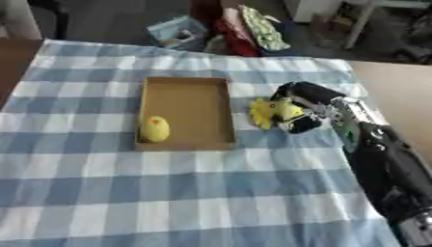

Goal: Pick up objects on the table and place them in the box.

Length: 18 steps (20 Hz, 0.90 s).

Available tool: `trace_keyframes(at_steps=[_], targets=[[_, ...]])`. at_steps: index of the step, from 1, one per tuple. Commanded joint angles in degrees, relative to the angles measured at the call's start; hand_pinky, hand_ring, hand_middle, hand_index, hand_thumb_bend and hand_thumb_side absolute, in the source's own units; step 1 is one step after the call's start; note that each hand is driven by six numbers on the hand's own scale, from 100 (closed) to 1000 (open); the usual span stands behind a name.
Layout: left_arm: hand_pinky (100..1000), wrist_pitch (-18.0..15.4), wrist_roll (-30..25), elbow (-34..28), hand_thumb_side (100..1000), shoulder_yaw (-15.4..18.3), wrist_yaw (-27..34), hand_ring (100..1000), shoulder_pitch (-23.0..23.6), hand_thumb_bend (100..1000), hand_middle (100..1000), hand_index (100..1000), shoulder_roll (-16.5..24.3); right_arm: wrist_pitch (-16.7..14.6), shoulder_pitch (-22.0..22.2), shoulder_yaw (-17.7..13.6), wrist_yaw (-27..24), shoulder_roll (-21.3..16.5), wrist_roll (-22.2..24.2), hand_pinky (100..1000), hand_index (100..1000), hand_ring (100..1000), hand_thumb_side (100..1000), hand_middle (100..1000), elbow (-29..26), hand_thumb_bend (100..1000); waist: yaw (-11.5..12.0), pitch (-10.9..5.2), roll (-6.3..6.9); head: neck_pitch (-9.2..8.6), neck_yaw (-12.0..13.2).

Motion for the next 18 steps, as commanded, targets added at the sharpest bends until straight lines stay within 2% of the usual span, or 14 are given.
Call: trace_keyframes(at_steps=[1,3,9,14,15,18], targets=[[742,0.0,-0.1,-0.9,731,0.9,-0.4,488,-0.3,100,481,727,0.8,-0.6,-1.1,-0.6,0.0,-1.6,-2.2,772,619,785,241,483,-1.6,100,-0.1,-0.84,0.21,-0.58,-0.1],[742,0.0,-0.1,-0.8,732,1.0,-0.5,488,-0.1,100,481,726,0.7,-1.3,-1.5,-0.4,-1.2,-1.8,-3.0,769,571,772,225,439,-3.3,100,-0.2,-0.90,0.17,-0.54,-0.1],[742,0.2,-0.4,-1.0,733,0.8,-0.5,489,0.1,100,481,726,0.6,-2.3,-4.0,0.2,-6.4,-1.2,-1.4,769,541,761,181,405,-8.3,100,-0.4,-1.35,0.00,-0.33,0.0],[743,0.4,-0.9,-1.1,732,0.3,0.1,489,0.0,100,482,726,0.5,-1.9,-6.5,0.3,-8.7,1.7,0.9,769,539,759,162,400,-9.6,100,0.1,-1.99,-0.12,-0.02,-0.2],[743,0.5,-1.0,-1.1,732,0.2,0.3,489,-0.1,100,482,726,0.4,-1.7,-6.9,0.3,-8.7,2.4,1.2,770,540,760,184,400,-9.6,100,0.3,-2.09,-0.16,0.00,-0.3],[744,0.9,-1.3,-1.2,735,-0.1,0.8,490,-0.5,100,483,726,0.1,-0.9,-7.9,-0.2,-8.1,5.1,1.9,774,542,762,146,401,-9.0,100,1.3,-2.24,-0.26,-0.02,-0.7]])
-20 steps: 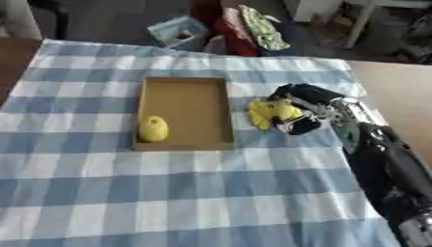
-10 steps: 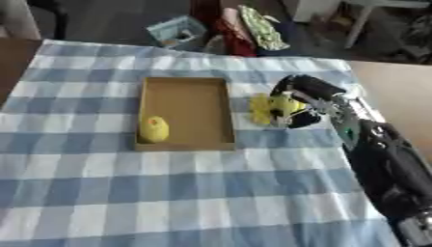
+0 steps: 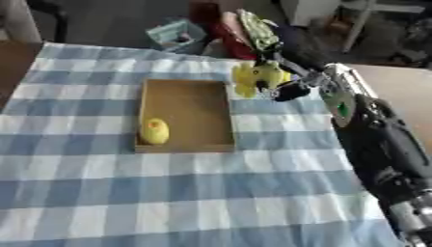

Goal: Pick up objects on the table and place them in the box.

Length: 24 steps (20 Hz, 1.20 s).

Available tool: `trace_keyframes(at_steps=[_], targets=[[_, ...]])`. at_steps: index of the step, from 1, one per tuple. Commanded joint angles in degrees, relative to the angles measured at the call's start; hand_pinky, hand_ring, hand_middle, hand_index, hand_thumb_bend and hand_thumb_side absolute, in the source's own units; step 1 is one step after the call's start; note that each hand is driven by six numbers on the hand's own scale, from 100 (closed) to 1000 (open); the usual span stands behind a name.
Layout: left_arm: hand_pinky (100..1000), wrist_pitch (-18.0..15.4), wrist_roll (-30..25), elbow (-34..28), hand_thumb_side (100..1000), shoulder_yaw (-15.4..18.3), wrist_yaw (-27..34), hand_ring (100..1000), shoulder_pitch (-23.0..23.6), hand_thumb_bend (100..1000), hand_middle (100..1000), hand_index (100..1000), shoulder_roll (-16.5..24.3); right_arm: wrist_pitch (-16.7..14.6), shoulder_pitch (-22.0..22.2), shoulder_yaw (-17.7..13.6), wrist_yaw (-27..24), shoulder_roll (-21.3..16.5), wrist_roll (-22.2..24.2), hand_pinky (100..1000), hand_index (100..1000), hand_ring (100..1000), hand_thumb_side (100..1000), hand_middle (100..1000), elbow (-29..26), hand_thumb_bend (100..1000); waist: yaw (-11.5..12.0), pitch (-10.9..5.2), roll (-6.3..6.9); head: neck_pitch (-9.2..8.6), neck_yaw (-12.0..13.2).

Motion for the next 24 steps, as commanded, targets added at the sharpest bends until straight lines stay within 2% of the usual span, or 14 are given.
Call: trace_keyframes(at_steps=[1,6,11,15,19,20,21,24], targets=[[744,0.4,-0.5,-1.2,740,-0.1,0.7,490,-0.9,100,483,726,0.4,0.4,-2.0,-0.7,0.0,2.0,0.9,775,544,763,145,403,-0.4,100,0.6,-1.12,0.27,-0.08,-0.6],[745,1.5,-0.6,-0.8,754,-0.4,1.3,489,-1.8,100,483,726,-0.5,1.7,-2.6,-1.3,2.8,6.5,1.4,781,555,767,140,412,1.1,100,2.3,-1.10,0.18,-0.28,-1.7],[749,2.6,-0.2,-0.4,761,-0.5,1.5,489,-2.3,100,483,727,-1.1,1.7,-2.1,-1.0,5.9,9.9,1.7,785,589,773,151,439,2.2,100,3.1,-1.02,0.11,-0.28,-2.3],[760,3.4,0.3,-0.1,819,-0.5,1.5,492,-2.4,100,486,731,-1.4,1.0,-1.5,-0.2,8.2,11.2,1.9,787,663,779,172,466,2.8,100,3.3,-0.91,0.03,-0.42,-2.5],[776,4.3,0.7,0.3,907,-0.4,1.2,500,-2.4,100,495,742,-1.6,0.0,-0.9,0.6,10.7,11.5,1.9,794,767,797,191,576,3.0,100,2.9,-0.82,0.13,-0.54,-2.3],[788,4.5,0.8,0.3,960,-0.4,1.2,505,-2.4,100,498,746,-1.6,-0.3,-0.9,0.8,11.3,11.4,1.8,797,798,808,200,641,3.0,100,2.8,-0.75,0.15,-0.63,-2.3],[795,4.8,1.0,0.4,981,-0.3,1.2,506,-2.4,100,500,748,-1.6,-0.5,-0.9,0.9,11.8,11.3,1.7,800,805,812,203,666,2.9,100,2.7,-0.70,0.16,-0.67,-2.3],[832,5.7,1.2,0.7,1000,-0.3,1.4,517,-2.4,100,509,759,-1.6,-1.1,-0.7,1.1,12.9,10.6,1.3,813,862,843,218,787,2.4,100,2.0,-0.62,0.21,-0.74,-2.0]])
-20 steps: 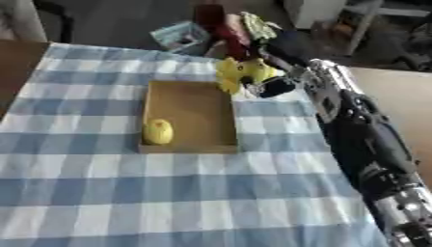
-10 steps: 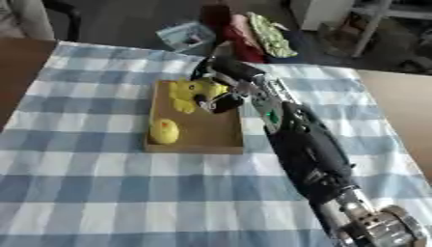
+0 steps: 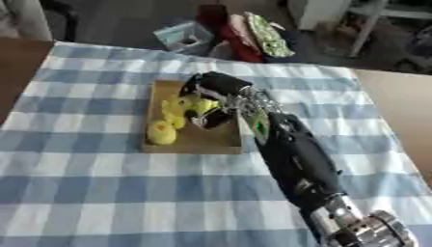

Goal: Pick up objects on the table and place them in the box.

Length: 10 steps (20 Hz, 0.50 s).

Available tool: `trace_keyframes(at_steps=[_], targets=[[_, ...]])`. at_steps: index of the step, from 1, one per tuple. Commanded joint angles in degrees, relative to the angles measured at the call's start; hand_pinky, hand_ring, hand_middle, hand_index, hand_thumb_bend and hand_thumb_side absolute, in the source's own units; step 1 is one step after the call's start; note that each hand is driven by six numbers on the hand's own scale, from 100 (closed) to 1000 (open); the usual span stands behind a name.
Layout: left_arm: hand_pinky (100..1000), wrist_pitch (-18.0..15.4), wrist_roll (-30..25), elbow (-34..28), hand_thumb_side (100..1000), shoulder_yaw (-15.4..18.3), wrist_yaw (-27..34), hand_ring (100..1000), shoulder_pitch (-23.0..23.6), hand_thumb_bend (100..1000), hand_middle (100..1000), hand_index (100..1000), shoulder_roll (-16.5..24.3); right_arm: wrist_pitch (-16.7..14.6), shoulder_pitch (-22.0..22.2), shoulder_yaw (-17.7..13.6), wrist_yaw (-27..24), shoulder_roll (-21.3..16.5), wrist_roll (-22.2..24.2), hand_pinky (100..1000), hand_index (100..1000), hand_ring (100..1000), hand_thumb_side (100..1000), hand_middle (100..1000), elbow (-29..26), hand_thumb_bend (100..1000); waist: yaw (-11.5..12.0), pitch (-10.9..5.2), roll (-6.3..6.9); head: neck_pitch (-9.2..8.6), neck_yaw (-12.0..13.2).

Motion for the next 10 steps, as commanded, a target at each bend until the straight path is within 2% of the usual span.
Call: trace_keyframes(at_steps=[1,6,10], targets=[[836,1.0,0.2,-0.4,1000,0.3,0.3,519,-0.8,100,510,760,0.5,-0.8,-0.8,0.1,1.3,-1.8,-0.6,815,870,847,220,798,-1.5,100,-0.4,-0.72,0.55,-0.77,0.3],[857,1.3,-0.1,-0.3,1000,0.7,0.2,532,-0.3,101,521,768,0.5,-1.4,-0.3,0.2,-0.6,-4.8,-1.9,840,918,880,198,888,-4.8,100,-1.6,-0.80,0.49,-0.90,1.0],[863,1.1,-0.4,-0.1,1000,1.0,-0.3,536,0.3,167,525,771,0.6,-1.5,0.4,0.7,-4.7,-7.8,-1.6,847,934,886,206,907,-7.9,100,-2.6,-1.01,0.46,-0.69,1.5]])
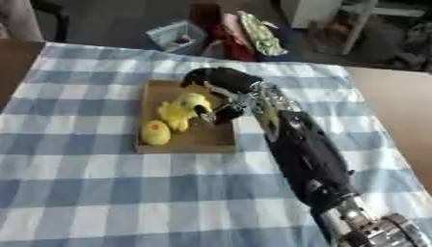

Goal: Pick up objects on the table and place them in the box.

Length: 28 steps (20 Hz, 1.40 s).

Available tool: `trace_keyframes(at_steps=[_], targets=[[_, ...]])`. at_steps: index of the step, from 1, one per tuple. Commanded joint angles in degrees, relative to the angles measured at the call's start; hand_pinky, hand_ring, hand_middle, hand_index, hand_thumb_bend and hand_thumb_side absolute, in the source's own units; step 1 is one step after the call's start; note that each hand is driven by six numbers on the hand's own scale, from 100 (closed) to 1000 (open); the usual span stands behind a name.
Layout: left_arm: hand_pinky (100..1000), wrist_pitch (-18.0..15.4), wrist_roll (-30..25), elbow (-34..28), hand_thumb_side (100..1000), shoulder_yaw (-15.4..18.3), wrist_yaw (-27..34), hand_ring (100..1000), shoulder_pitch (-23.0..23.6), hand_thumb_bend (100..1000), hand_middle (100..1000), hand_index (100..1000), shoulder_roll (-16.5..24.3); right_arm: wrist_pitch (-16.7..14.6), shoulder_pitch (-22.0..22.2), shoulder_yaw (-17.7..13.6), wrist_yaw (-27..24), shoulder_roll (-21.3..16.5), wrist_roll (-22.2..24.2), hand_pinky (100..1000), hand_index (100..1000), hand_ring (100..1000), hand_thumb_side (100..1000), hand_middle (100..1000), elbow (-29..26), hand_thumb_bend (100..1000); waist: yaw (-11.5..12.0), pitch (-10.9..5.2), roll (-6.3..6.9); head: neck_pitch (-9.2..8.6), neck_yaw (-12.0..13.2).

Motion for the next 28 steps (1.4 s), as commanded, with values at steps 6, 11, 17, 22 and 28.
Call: trace_keyframes(at_steps=[6,11,17,22,28], targets=[[849,-0.5,-0.6,-0.4,1000,1.3,-1.0,541,0.3,176,528,769,0.8,-1.1,1.3,1.6,-10.9,-8.6,1.6,842,930,876,150,857,-8.8,100,-1.1,-1.12,0.41,-0.75,1.3],[832,-1.2,-1.0,-0.4,1000,1.8,-1.1,540,1.4,149,525,758,0.7,-0.4,6.5,1.5,-25.0,-14.6,1.9,840,921,867,100,827,-17.3,100,-2.0,-1.04,0.31,-0.82,2.3],[802,-1.4,0.1,-0.7,973,2.5,0.1,517,2.5,100,501,740,0.5,5.3,15.5,-1.6,-42.8,-19.1,0.8,840,903,847,149,776,-27.9,100,-2.8,-0.76,0.34,-0.98,3.3],[786,-2.1,0.8,-0.9,912,3.1,1.3,505,3.5,100,490,735,0.3,10.8,22.6,-4.8,-55.1,-20.1,0.7,840,894,838,334,752,-36.1,100,-3.4,-0.55,0.60,-0.94,4.0],[773,-2.9,3.7,-0.5,894,4.3,3.0,497,5.0,100,484,726,-0.3,14.7,28.6,-8.5,-63.2,-18.2,-0.1,839,889,832,511,738,-42.4,100,-4.1,-0.41,0.99,-0.69,4.5]])
